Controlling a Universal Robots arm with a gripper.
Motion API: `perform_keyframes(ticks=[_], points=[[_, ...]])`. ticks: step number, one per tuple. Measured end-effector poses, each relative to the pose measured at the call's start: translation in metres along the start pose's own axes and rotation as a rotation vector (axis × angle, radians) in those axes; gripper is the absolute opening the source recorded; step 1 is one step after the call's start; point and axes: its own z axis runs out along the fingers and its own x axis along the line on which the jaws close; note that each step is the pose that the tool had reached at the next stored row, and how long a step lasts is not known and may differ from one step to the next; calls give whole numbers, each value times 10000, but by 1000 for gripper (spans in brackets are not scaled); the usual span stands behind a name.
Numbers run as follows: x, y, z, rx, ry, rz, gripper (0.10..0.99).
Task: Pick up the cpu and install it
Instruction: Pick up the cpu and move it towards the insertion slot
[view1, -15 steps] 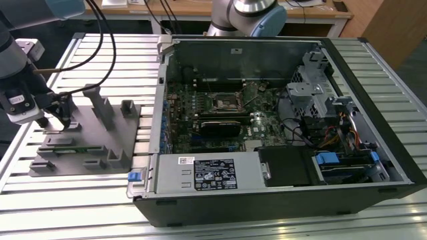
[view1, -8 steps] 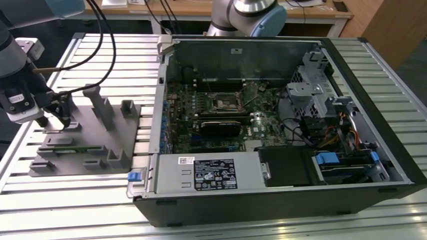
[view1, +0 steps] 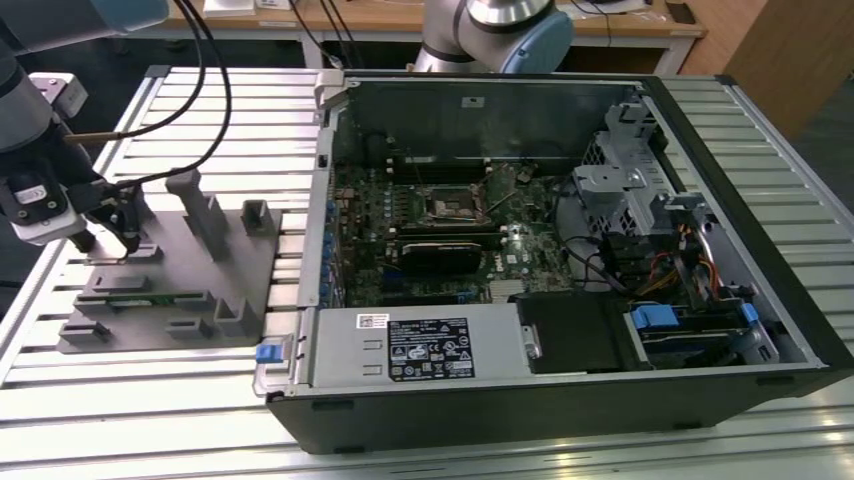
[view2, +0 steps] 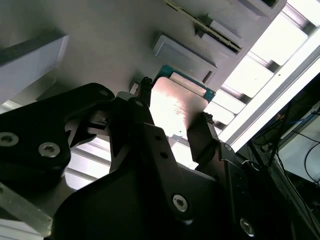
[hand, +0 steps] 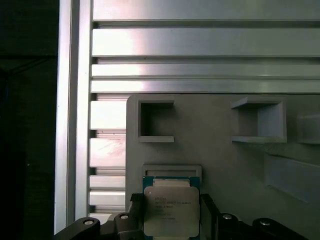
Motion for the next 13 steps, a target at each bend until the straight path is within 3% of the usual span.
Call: perform_keyframes(ticks=[13], points=[[1,10,-42,1,1,0,541]])
